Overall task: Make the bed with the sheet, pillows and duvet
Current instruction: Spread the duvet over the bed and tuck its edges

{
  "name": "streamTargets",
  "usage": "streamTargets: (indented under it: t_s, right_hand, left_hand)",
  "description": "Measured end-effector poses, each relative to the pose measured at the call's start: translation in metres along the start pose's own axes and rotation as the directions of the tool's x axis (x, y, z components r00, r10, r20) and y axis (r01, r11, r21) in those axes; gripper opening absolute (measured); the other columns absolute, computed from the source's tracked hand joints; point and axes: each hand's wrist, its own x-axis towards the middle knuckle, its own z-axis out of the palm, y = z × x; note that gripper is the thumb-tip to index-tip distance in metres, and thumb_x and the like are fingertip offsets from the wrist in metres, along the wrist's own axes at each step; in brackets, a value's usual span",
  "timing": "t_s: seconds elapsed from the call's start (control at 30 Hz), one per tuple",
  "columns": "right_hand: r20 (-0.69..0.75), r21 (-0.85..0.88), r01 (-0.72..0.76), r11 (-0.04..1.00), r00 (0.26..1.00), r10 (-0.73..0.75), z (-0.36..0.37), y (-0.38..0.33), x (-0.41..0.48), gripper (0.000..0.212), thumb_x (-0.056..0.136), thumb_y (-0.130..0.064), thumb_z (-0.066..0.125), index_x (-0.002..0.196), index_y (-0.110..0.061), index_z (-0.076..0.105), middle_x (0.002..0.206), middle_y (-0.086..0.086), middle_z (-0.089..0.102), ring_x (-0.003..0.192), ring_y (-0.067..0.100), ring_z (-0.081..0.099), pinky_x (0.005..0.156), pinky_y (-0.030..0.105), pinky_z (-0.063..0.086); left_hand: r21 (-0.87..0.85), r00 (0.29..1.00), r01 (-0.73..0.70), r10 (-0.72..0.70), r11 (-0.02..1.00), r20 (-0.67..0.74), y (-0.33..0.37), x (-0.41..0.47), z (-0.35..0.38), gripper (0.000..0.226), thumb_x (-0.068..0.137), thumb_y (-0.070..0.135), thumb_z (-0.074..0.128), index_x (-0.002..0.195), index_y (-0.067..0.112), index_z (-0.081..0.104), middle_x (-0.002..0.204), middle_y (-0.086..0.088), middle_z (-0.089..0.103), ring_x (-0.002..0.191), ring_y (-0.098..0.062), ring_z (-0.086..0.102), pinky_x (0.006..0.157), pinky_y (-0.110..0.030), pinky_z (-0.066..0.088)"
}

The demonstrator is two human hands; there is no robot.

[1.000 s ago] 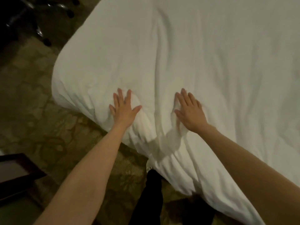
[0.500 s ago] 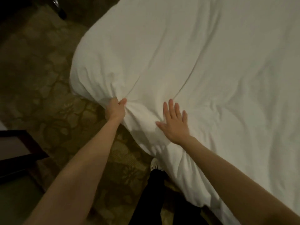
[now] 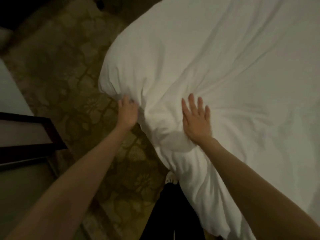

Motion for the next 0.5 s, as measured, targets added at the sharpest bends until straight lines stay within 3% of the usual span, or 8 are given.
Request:
streamTargets:
  t_s: [0.07,0.17,0.2,0.23,0.3,0.37,0.43,0.5]
  right_hand:
    - [0.089,-0.100,0.240,0.966,0.969,-0.231,-0.003,0.013,0.000,0.054,0.098,-0.044,0.019,0.150,-0.039,0.006,0.161,-0.002,0.001,0.147,0.031,0.001,0.118,0.052,0.008]
    - [0.249,-0.216,0.661,0.718,0.749,-0.615,-0.023,0.049,0.009,0.051,0.096,-0.053,0.020,0.146,-0.042,0.024,0.160,0.000,0.012,0.146,0.031,0.011,0.115,0.049,0.011]
    - [0.260,-0.231,0.714,0.661,0.699,-0.666,-0.030,0.058,0.012,0.050,0.097,-0.052,0.021,0.146,-0.041,0.026,0.160,0.001,0.013,0.146,0.029,0.013,0.116,0.047,0.011]
    - [0.218,-0.233,0.696,0.680,0.718,-0.661,-0.036,0.066,0.017,0.050,0.097,-0.050,0.022,0.146,-0.040,0.026,0.160,0.002,0.014,0.146,0.028,0.015,0.117,0.046,0.012]
    - [0.043,-0.187,0.463,0.866,0.885,-0.464,-0.051,0.084,0.033,0.053,0.097,-0.049,0.020,0.149,-0.038,0.017,0.160,0.001,0.013,0.146,0.025,0.015,0.117,0.045,0.015]
    - [-0.109,-0.074,0.153,0.985,0.981,-0.160,-0.067,0.105,0.057,0.058,0.095,-0.050,0.019,0.150,-0.037,0.008,0.160,-0.001,0.007,0.148,0.023,0.008,0.118,0.045,0.013]
    - [-0.139,0.070,-0.128,0.989,0.981,0.137,-0.079,0.110,0.079,0.059,0.097,-0.047,0.022,0.152,-0.032,0.006,0.161,-0.001,0.000,0.148,0.022,0.001,0.118,0.044,0.006]
    - [-0.124,0.212,-0.308,0.928,0.933,0.338,-0.078,0.087,0.099,0.058,0.101,-0.043,0.025,0.152,-0.028,0.004,0.161,0.001,-0.004,0.148,0.022,-0.003,0.118,0.045,0.001]
  left_hand:
    - [0.081,0.974,-0.220,0.223,0.972,-0.036,0.029,-0.002,0.021,0.054,0.100,0.028,0.040,0.150,0.015,0.023,0.157,-0.014,0.012,0.145,-0.030,0.015,0.116,-0.035,0.015]
    - [0.413,0.857,-0.501,0.502,0.761,0.116,0.063,0.011,0.043,0.052,0.102,0.037,0.028,0.151,0.033,0.014,0.161,0.002,-0.004,0.148,-0.021,-0.004,0.116,-0.044,-0.001]
    - [0.466,0.832,-0.541,0.525,0.700,0.178,0.070,0.019,0.048,0.051,0.102,0.039,0.024,0.151,0.035,0.013,0.161,0.004,-0.005,0.148,-0.020,-0.006,0.116,-0.046,-0.003]
    - [0.497,0.831,-0.541,0.522,0.678,0.192,0.071,0.028,0.051,0.051,0.102,0.041,0.022,0.151,0.036,0.012,0.161,0.005,-0.005,0.148,-0.018,-0.006,0.116,-0.046,-0.004]
    - [0.512,0.888,-0.433,0.447,0.742,0.103,0.060,0.049,0.049,0.053,0.101,0.044,0.023,0.152,0.036,0.010,0.161,0.005,-0.004,0.148,-0.016,-0.005,0.117,-0.045,-0.004]
    - [0.478,0.940,-0.299,0.342,0.826,-0.003,0.041,0.069,0.042,0.054,0.101,0.045,0.022,0.151,0.035,0.004,0.161,0.004,-0.007,0.147,-0.015,-0.006,0.117,-0.045,-0.005]
    - [0.436,0.961,-0.218,0.271,0.873,-0.061,0.027,0.082,0.033,0.056,0.101,0.045,0.020,0.151,0.034,0.000,0.161,0.002,-0.009,0.147,-0.016,-0.006,0.117,-0.046,-0.004]
    - [0.399,0.967,-0.194,0.243,0.896,-0.077,0.020,0.092,0.027,0.057,0.101,0.045,0.019,0.152,0.031,-0.002,0.161,0.000,-0.010,0.147,-0.018,-0.006,0.117,-0.046,-0.001]
